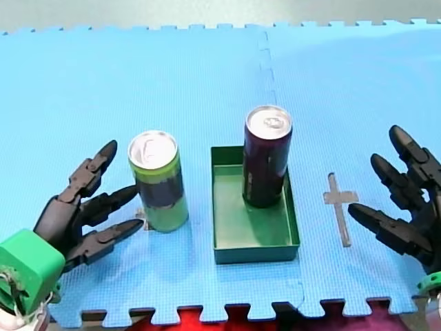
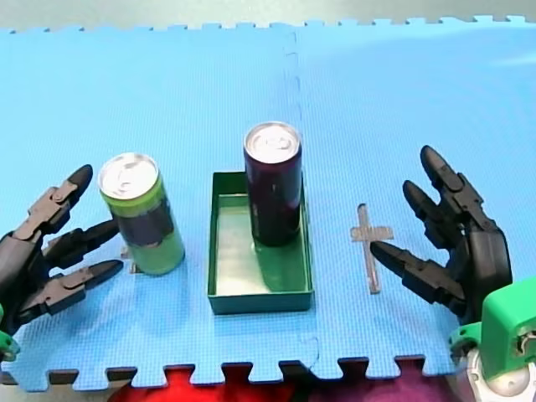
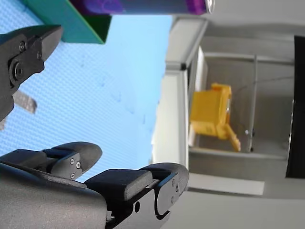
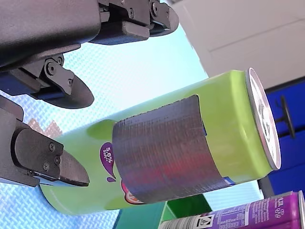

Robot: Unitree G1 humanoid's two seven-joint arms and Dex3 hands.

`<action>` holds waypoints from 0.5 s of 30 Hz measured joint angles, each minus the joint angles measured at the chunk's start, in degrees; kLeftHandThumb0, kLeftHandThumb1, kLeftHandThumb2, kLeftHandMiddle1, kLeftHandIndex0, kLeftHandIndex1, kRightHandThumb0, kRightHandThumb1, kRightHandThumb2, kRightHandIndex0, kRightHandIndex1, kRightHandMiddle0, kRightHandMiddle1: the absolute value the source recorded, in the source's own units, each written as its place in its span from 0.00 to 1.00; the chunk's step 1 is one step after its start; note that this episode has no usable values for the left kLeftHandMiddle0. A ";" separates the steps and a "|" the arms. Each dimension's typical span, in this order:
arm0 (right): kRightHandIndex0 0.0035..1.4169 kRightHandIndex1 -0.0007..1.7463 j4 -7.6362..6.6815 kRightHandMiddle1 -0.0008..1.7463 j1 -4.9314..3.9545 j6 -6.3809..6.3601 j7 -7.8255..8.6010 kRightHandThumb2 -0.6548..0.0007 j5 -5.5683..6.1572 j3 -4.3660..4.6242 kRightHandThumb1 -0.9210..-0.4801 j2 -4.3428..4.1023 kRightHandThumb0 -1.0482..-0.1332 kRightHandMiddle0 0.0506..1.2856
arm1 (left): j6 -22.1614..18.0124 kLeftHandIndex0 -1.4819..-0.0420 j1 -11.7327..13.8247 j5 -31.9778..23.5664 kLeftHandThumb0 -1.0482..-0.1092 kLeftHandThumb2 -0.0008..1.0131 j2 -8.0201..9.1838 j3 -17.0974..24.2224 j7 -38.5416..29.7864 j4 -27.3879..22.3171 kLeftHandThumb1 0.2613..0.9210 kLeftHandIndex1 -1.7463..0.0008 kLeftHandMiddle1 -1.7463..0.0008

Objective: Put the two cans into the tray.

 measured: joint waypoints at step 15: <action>0.33 0.00 1.47 0.00 -0.40 -0.31 0.16 1.00 0.01 -0.66 0.58 0.20 0.50 0.28 | -1.21 0.95 -1.79 1.92 0.00 0.00 -0.42 -0.53 0.82 2.85 0.86 1.00 1.00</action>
